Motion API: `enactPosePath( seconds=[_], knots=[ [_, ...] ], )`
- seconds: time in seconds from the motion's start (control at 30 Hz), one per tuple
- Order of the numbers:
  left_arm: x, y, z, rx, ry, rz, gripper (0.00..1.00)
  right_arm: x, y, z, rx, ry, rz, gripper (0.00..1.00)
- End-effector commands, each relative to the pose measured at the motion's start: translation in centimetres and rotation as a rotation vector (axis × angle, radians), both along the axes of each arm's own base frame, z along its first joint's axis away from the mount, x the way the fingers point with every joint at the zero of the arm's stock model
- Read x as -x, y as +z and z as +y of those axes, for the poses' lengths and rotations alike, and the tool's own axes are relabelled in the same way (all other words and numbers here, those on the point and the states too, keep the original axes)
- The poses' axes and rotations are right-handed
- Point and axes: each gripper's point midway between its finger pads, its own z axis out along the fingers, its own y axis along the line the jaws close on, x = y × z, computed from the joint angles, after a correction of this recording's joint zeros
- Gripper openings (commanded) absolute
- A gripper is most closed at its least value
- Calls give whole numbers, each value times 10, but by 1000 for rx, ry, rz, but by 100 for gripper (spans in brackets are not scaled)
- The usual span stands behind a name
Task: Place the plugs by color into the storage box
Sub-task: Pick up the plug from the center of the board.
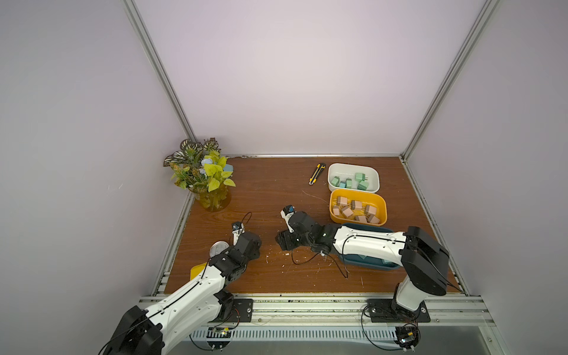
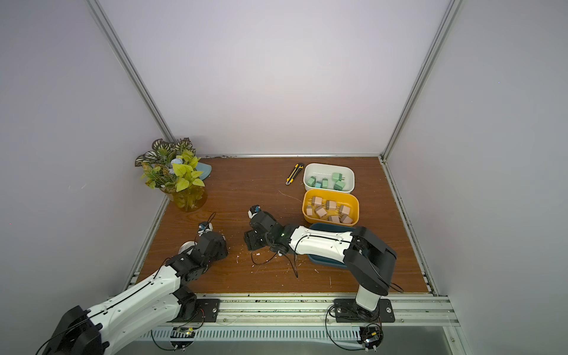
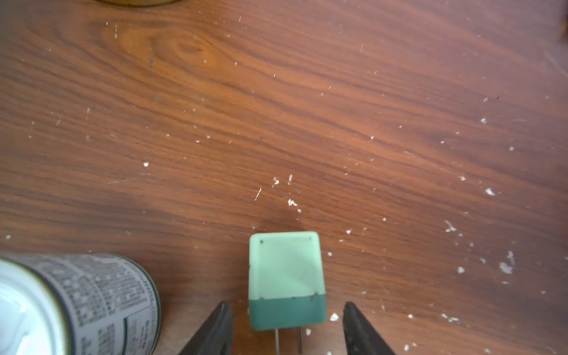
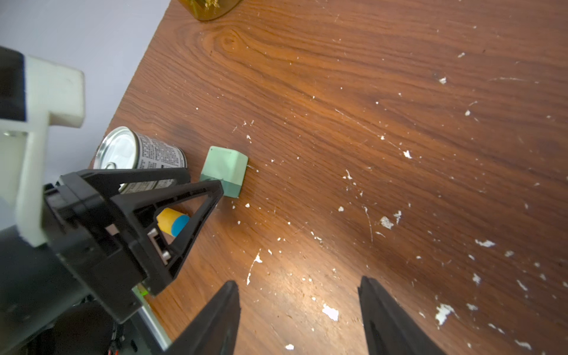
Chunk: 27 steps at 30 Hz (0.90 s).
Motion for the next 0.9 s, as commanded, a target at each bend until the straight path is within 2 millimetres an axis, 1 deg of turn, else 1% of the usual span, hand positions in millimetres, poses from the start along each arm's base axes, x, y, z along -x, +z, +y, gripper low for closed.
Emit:
enactPosePath(
  seconds=[0.0,0.17,0.3,0.43,0.53,0.87],
  knots=[
    [-7,4,5,-1,30,-47,59,-5,15,8,-25,-6,-14,67],
    [-10,2,2,-7,9,-57,59,-3,7,15,-30,0,12,66],
    [-13,2,2,-25,10,-58,59,-2,9,17,-19,7,10,66],
    [-17,2,0,-26,5,-65,57,-1,12,17,-21,6,2,66],
    [-19,1,4,-52,19,-59,57,0,12,16,-22,7,4,66],
    [-19,-6,7,-68,39,-44,56,3,12,12,-23,2,10,66]
  ],
)
